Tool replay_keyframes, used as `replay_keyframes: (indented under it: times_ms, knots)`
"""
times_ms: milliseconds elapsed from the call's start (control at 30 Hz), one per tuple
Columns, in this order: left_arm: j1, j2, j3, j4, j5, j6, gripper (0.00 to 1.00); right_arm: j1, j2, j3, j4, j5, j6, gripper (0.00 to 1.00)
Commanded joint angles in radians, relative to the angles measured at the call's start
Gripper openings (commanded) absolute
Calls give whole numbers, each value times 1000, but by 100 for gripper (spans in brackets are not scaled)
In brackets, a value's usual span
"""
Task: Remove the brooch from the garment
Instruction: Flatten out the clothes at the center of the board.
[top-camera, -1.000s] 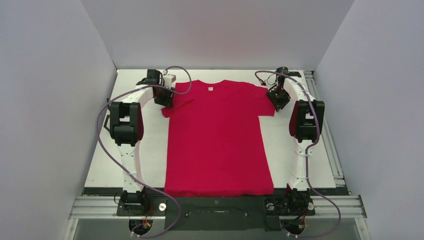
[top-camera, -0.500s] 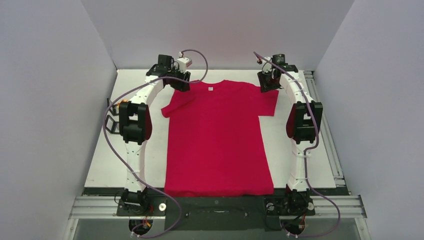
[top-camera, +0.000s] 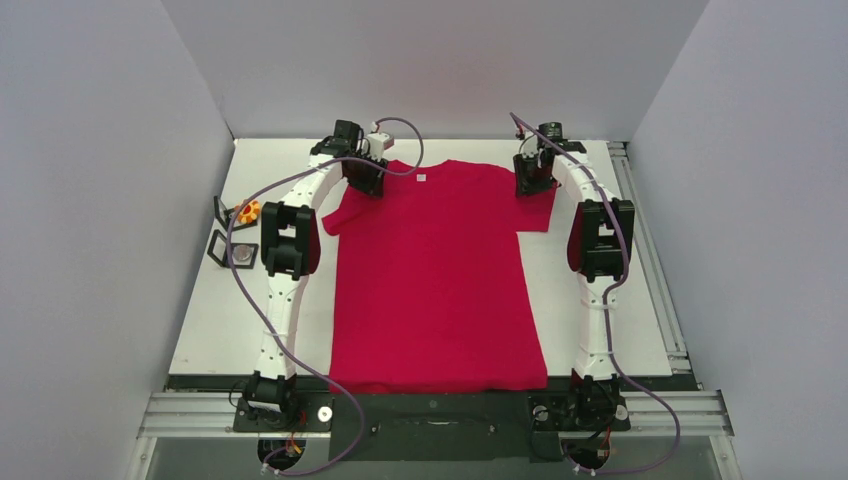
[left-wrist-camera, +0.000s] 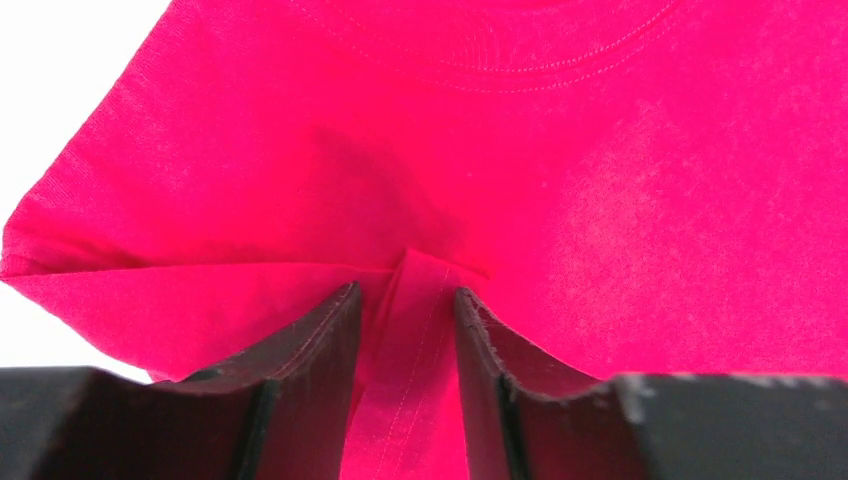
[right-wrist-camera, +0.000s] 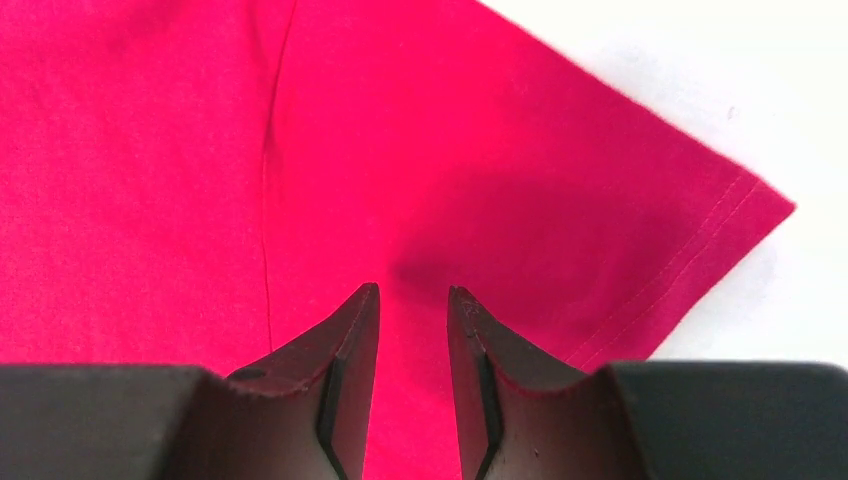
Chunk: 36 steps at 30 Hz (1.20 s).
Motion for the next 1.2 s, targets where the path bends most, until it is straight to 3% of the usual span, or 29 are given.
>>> replay_keyframes:
  times_ms: [0,167,300,533,733,967,1033,1100,1167]
  knots:
    - [-10,-45,-18,-34,-28,22,31,-9,8,-11,-1,22,43,28]
    - [-3,-105,-83,46,-17,-1,14,-19,24,-19,-37,88,54,20]
    - [21,-162,-101,111,-30,-39,7,-19,40,25,-111,155,28,12]
    - [79,-246,-170,219,-129,-49,12,-31,55,55,-204,268,-24,7]
    - [126,-184,-103,180,-161,-38,4,-36,64,87,-252,350,-64,6]
    - [157,-120,-66,209,-338,4,0,-51,74,95,-303,429,-99,4]
    - [163,-103,-59,215,-382,19,4,-58,72,86,-305,433,-102,4]
    - [164,-81,-35,205,-404,37,15,-62,68,79,-302,423,-106,4]
    - [165,-60,-1,183,-398,38,35,-62,60,80,-296,400,-113,4]
